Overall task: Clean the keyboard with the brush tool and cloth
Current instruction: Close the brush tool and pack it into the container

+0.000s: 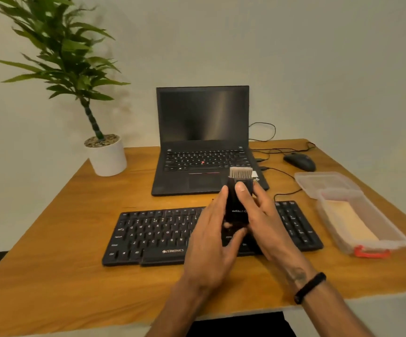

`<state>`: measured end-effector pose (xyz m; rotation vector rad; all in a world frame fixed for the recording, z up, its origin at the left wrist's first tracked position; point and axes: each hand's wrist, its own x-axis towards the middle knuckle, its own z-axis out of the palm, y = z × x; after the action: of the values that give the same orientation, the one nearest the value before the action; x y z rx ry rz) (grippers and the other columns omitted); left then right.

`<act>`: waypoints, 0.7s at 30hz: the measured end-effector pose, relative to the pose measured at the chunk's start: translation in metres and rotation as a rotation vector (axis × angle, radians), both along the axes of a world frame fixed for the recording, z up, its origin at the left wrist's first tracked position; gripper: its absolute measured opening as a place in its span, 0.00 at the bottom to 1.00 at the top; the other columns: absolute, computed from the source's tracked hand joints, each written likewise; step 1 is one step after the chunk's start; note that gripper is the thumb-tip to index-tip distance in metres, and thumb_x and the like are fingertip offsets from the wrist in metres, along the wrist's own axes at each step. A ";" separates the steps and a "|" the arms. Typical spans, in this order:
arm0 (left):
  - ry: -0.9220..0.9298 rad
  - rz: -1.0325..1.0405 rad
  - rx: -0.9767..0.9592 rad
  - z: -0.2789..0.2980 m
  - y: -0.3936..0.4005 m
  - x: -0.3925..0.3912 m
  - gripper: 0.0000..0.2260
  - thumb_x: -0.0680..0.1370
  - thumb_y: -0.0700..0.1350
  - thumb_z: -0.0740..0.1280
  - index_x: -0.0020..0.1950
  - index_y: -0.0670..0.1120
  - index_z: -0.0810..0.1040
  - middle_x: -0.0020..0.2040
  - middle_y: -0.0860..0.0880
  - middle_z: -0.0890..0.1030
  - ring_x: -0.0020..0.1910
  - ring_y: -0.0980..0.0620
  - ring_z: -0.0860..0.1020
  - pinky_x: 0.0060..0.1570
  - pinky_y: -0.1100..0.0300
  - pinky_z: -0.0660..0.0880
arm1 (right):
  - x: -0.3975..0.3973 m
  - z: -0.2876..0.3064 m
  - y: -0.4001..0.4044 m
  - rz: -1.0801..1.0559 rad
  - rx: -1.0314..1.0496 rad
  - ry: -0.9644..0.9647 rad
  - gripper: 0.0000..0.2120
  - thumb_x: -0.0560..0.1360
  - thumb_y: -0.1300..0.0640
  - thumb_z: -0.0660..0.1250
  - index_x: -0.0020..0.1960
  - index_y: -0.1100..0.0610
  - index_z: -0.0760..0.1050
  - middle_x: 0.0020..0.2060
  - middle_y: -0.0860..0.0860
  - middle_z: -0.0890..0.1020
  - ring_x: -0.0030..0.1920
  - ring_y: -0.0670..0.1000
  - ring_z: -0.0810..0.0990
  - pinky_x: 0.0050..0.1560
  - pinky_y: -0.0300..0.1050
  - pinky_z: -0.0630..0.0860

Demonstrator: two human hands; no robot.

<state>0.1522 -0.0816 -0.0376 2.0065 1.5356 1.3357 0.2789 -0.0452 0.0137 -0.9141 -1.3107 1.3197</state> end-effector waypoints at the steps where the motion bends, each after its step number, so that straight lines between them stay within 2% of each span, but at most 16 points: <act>1: 0.036 0.005 0.020 -0.003 0.000 0.001 0.41 0.80 0.51 0.71 0.84 0.61 0.48 0.79 0.58 0.66 0.77 0.62 0.64 0.75 0.59 0.67 | 0.003 -0.004 -0.001 -0.003 0.015 -0.001 0.14 0.82 0.45 0.64 0.65 0.46 0.76 0.52 0.54 0.86 0.49 0.55 0.87 0.43 0.52 0.84; 4: 0.079 0.026 0.067 -0.007 -0.001 0.002 0.39 0.80 0.51 0.70 0.84 0.58 0.50 0.79 0.57 0.65 0.77 0.61 0.64 0.76 0.61 0.65 | 0.006 -0.013 -0.004 0.004 0.048 0.035 0.14 0.82 0.47 0.64 0.65 0.47 0.77 0.53 0.52 0.86 0.54 0.54 0.86 0.48 0.55 0.85; 7: 0.134 0.039 0.086 -0.006 -0.004 0.003 0.38 0.79 0.54 0.69 0.84 0.55 0.51 0.78 0.54 0.67 0.77 0.60 0.65 0.75 0.67 0.63 | 0.006 -0.019 -0.006 -0.029 0.072 0.055 0.14 0.81 0.48 0.62 0.66 0.49 0.76 0.54 0.50 0.86 0.57 0.52 0.86 0.50 0.50 0.85; 12: 0.212 0.037 0.108 -0.006 -0.003 0.004 0.38 0.79 0.56 0.67 0.83 0.54 0.50 0.76 0.56 0.66 0.75 0.61 0.65 0.74 0.69 0.60 | 0.005 -0.024 -0.005 -0.088 0.085 0.065 0.13 0.81 0.46 0.60 0.59 0.49 0.79 0.49 0.53 0.85 0.51 0.58 0.86 0.44 0.53 0.85; 16: 0.218 0.036 0.127 -0.009 0.000 0.003 0.38 0.79 0.56 0.68 0.83 0.52 0.53 0.76 0.55 0.67 0.75 0.59 0.66 0.74 0.63 0.65 | 0.006 -0.026 -0.003 -0.076 0.078 0.039 0.13 0.83 0.48 0.60 0.61 0.51 0.78 0.49 0.52 0.85 0.50 0.55 0.86 0.43 0.48 0.84; 21: 0.208 0.032 0.123 -0.009 -0.001 0.002 0.38 0.79 0.55 0.69 0.83 0.50 0.54 0.75 0.53 0.68 0.75 0.59 0.66 0.75 0.68 0.61 | 0.006 -0.026 -0.002 -0.052 0.082 0.022 0.13 0.84 0.49 0.60 0.61 0.52 0.78 0.47 0.52 0.86 0.48 0.54 0.87 0.42 0.44 0.83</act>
<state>0.1545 -0.0824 -0.0467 2.2685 1.6143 1.2964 0.2846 -0.0468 -0.0124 -0.8691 -1.3062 1.2238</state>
